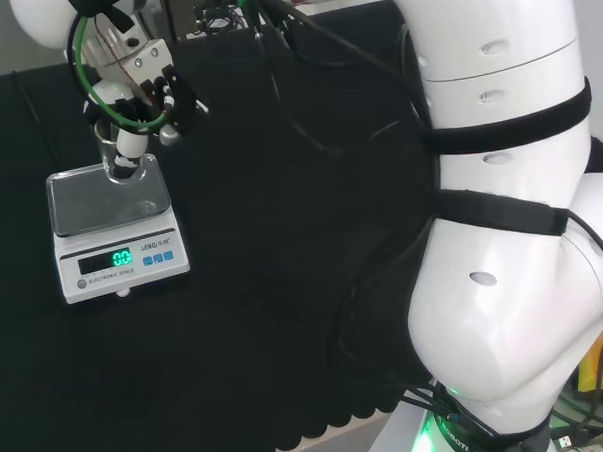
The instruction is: Put the beaker on the electronic balance.
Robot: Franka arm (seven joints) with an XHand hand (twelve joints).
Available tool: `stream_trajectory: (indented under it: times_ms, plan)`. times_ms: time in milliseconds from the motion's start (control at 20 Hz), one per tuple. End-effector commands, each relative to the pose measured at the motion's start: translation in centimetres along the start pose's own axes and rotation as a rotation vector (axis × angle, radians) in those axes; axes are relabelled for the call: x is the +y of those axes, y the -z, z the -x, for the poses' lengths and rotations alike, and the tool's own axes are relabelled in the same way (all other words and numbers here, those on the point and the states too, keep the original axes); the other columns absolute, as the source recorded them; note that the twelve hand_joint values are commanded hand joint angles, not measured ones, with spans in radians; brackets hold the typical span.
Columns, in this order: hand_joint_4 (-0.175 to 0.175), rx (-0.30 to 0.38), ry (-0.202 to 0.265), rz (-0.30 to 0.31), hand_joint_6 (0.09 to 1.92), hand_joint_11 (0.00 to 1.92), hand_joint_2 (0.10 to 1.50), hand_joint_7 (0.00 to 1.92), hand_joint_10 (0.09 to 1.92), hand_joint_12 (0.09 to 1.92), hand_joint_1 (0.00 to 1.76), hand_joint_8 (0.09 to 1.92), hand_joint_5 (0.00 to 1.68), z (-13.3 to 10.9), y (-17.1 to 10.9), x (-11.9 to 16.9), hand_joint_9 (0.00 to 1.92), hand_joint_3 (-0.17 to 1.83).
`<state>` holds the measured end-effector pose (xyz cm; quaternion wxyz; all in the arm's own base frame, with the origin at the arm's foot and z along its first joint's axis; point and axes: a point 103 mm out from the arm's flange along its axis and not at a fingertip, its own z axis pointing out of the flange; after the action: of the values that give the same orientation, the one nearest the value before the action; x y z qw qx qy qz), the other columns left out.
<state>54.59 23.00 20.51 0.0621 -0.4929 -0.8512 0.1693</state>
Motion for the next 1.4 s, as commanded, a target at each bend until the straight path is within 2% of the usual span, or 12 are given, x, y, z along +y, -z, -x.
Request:
stream_trajectory:
  times_ms: [50,600,650,700,750,800,850,1000,1100,1200,1400]
  plan:
    - [0.043,-0.006,0.030,-0.027,1.37,1.28,0.90,0.86,1.05,0.72,1.18,1.36,0.84,-1.2,-1.1,0.7,1.15,0.62]
    - [0.040,-0.002,0.046,-0.072,1.37,1.29,0.92,0.87,1.05,0.73,1.18,1.34,0.82,-1.7,-2.5,2.0,1.14,0.58]
    - [-0.033,-0.001,0.047,-0.075,1.35,1.29,0.92,0.84,1.04,0.73,1.16,1.35,0.83,-1.8,-2.5,2.1,1.13,0.57]
    - [-0.092,0.001,0.049,-0.079,1.34,1.31,0.92,0.81,1.04,0.74,1.14,1.35,0.84,-1.8,-2.6,2.1,1.13,0.57]
    - [-0.122,0.004,0.051,-0.083,1.33,1.32,0.92,0.79,1.03,0.74,1.12,1.35,0.84,-1.8,-2.6,2.2,1.13,0.56]
    - [-0.128,0.005,0.054,-0.088,1.32,1.33,0.92,0.78,1.02,0.73,1.11,1.34,0.84,-1.9,-2.6,2.2,1.12,0.56]
    - [-0.107,0.009,0.058,-0.094,1.32,1.32,0.93,0.77,0.98,0.74,1.09,1.32,0.85,-1.9,-2.6,2.2,1.13,0.54]
    - [-0.050,0.023,0.069,-0.118,1.30,1.18,0.68,0.71,0.79,0.83,1.06,1.16,0.62,-1.9,-2.4,2.2,1.14,0.79]
    - [-0.014,0.029,0.071,-0.126,1.25,1.04,0.60,0.66,0.67,0.94,1.01,1.07,0.52,-1.8,-2.3,2.2,1.11,0.85]
    - [0.013,0.036,0.071,-0.124,1.00,0.84,0.56,0.55,0.62,1.10,0.91,0.98,0.37,-1.8,-2.0,2.1,0.99,0.80]
    - [0.024,0.046,0.070,-0.101,0.36,0.57,0.58,0.27,0.66,1.30,0.72,0.83,0.19,-1.6,-1.4,1.8,0.71,0.56]
